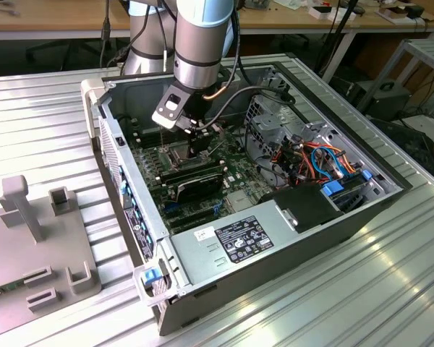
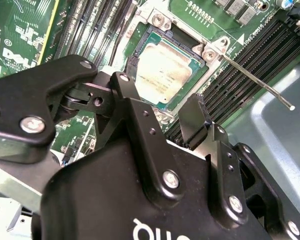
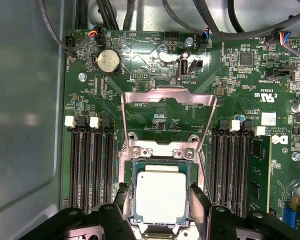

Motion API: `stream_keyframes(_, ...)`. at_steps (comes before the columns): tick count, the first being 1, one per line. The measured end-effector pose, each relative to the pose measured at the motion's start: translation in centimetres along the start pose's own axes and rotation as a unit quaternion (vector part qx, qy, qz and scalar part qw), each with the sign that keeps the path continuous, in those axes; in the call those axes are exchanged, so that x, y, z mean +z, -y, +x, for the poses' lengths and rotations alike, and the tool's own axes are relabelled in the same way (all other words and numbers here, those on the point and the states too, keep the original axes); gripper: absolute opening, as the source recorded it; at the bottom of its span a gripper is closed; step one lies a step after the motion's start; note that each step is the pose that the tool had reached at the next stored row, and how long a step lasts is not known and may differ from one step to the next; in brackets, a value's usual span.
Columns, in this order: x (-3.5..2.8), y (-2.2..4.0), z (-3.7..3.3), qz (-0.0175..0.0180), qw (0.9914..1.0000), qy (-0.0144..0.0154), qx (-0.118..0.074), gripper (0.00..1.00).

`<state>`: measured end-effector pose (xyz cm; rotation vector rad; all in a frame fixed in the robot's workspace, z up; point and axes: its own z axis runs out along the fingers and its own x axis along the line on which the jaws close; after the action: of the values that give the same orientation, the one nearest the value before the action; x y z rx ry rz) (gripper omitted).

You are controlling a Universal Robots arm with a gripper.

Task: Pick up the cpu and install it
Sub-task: 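Place the cpu into insertion slot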

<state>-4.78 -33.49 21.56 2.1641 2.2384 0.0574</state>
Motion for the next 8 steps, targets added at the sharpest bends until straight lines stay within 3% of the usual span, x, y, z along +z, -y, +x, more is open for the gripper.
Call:
stream_keyframes(4,0.0,0.0,0.0,0.0,1.0,0.0,0.0,0.59)
stream_keyframes(6,0.0,0.0,0.0,0.0,1.0,0.0,0.0,0.46)
stream_keyframes(7,0.0,0.0,0.0,0.0,1.0,0.0,0.0,0.46)
stream_keyframes(8,0.0,0.0,0.0,0.0,1.0,0.0,0.0,0.4)
